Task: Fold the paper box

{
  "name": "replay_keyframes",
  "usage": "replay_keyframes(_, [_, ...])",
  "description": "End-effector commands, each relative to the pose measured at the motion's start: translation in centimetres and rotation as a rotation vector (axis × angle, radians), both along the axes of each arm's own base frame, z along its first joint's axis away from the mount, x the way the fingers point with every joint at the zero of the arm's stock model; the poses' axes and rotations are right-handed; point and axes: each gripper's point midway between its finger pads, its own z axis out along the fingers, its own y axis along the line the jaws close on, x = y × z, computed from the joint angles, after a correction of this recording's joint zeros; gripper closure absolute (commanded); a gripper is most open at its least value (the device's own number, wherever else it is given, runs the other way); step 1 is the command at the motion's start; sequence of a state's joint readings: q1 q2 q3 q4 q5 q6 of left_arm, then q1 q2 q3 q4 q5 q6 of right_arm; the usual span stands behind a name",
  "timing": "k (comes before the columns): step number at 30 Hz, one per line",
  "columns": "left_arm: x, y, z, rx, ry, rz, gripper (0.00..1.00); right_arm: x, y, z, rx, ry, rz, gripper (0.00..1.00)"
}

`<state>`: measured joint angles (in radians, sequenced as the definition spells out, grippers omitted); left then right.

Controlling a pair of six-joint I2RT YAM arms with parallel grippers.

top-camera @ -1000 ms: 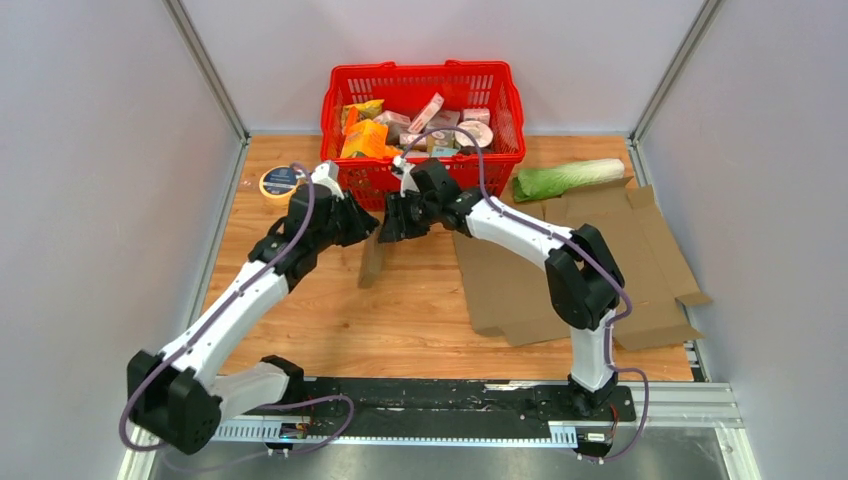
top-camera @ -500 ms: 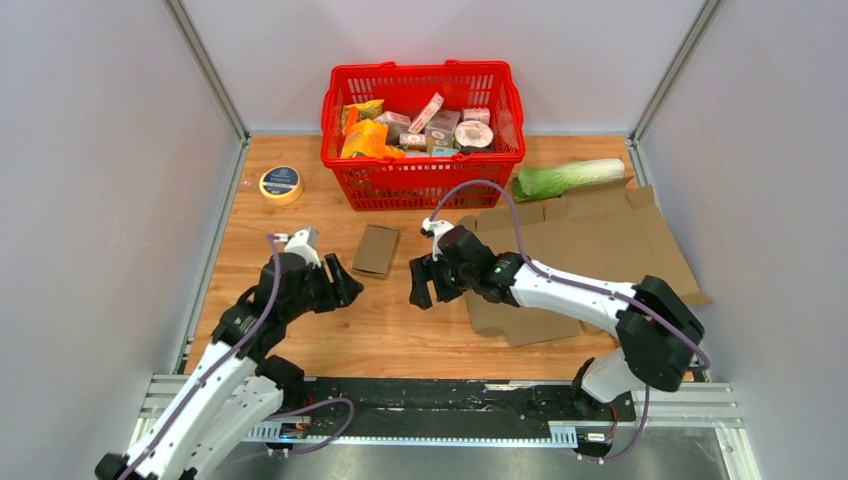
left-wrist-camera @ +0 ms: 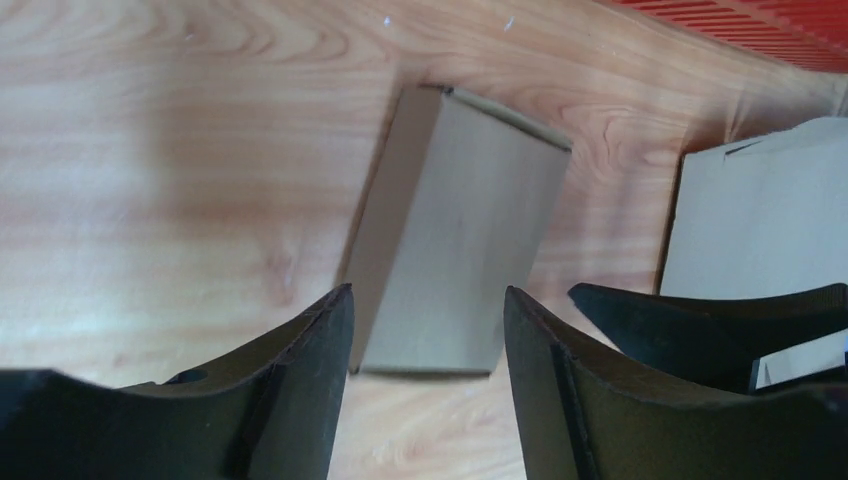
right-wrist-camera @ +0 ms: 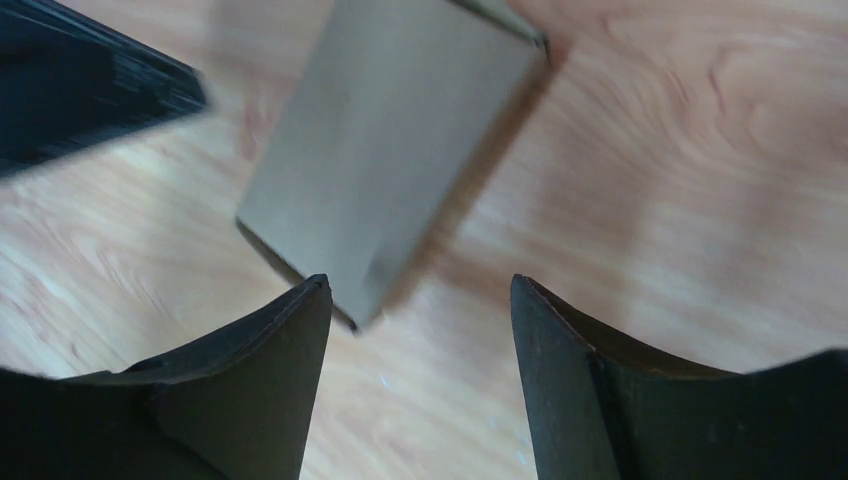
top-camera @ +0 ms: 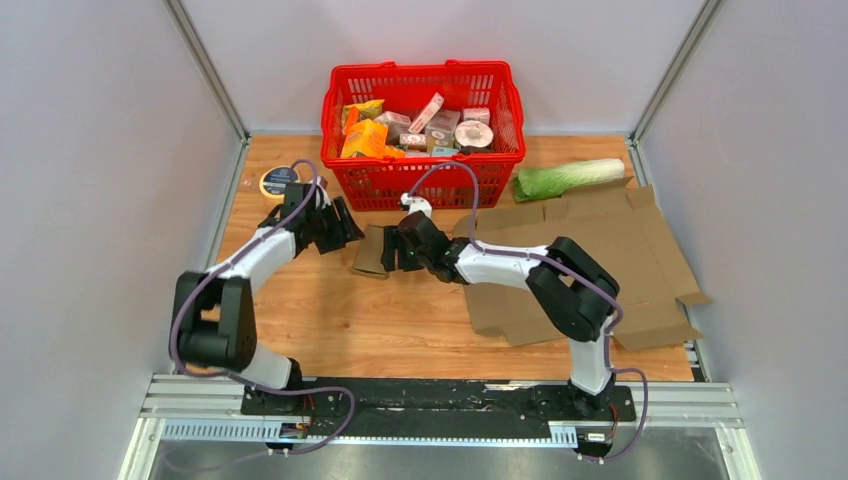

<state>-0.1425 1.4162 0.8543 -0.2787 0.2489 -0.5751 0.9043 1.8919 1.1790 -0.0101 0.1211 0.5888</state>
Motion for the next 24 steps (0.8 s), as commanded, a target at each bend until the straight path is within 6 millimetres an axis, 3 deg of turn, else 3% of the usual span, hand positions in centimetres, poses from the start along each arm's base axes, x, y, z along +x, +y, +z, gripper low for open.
replay_keyframes(1, [2.8, -2.7, -0.6, -0.115, -0.020, -0.140, 0.37, 4.1, 3.7, 2.7, 0.140, -0.068, -0.094, 0.32])
replay_keyframes(6, [3.1, -3.0, -2.4, -0.152, 0.042, -0.129, 0.39, 4.7, 4.4, 1.4, 0.144, -0.068, -0.108, 0.43])
replay_keyframes(11, [1.2, -1.4, -4.0, -0.186, 0.129, -0.077, 0.47, 3.6, 7.5, 0.9, 0.155, -0.079, 0.009, 0.48])
replay_keyframes(14, [-0.5, 1.5, -5.2, -0.206, 0.189, 0.023, 0.47, 2.9, 9.7, 0.8, 0.168, -0.095, 0.064, 0.47])
replay_keyframes(15, [-0.7, 2.3, -4.8, -0.207, 0.170, 0.058, 0.47, 2.8, 10.4, 0.1, 0.161, -0.090, 0.076, 0.48])
replay_keyframes(16, [-1.5, 4.2, -5.5, -0.205, 0.188, 0.125, 0.48, 2.7, 11.8, 1.1, 0.178, -0.109, 0.094, 0.48])
replay_keyframes(17, [-1.8, 5.3, -5.6, -0.194, 0.185, 0.161, 0.48, 2.6, 12.6, 1.4, 0.189, -0.117, 0.106, 0.48])
replay_keyframes(18, [-2.1, 6.6, -5.4, -0.165, 0.176, 0.206, 0.47, 2.6, 13.3, 0.4, 0.175, -0.111, 0.112, 0.48])
replay_keyframes(19, [-2.2, 8.5, -5.5, -0.154, 0.178, 0.267, 0.47, 2.5, 15.0, 2.1, 0.207, -0.142, 0.129, 0.47])
replay_keyframes(20, [-2.6, 9.3, -5.5, -0.142, 0.191, 0.288, 0.47, 2.7, 15.7, 2.3, 0.208, -0.158, 0.127, 0.47])
replay_keyframes(21, [-2.6, 10.4, -5.8, -0.112, 0.200, 0.313, 0.47, 2.6, 16.4, 0.9, 0.190, -0.154, 0.134, 0.47])
replay_keyframes(22, [-1.9, 11.2, -5.3, -0.105, 0.190, 0.324, 0.47, 2.2, 17.6, 1.4, 0.203, -0.166, 0.148, 0.47])
replay_keyframes(23, [-2.1, 12.4, -5.3, -0.111, 0.213, 0.355, 0.47, 2.4, 19.1, 3.2, 0.239, -0.194, 0.162, 0.47])
replay_keyframes(24, [-2.2, 13.1, -5.9, -0.097, 0.239, 0.358, 0.47, 2.2, 19.9, 2.1, 0.234, -0.184, 0.171, 0.46])
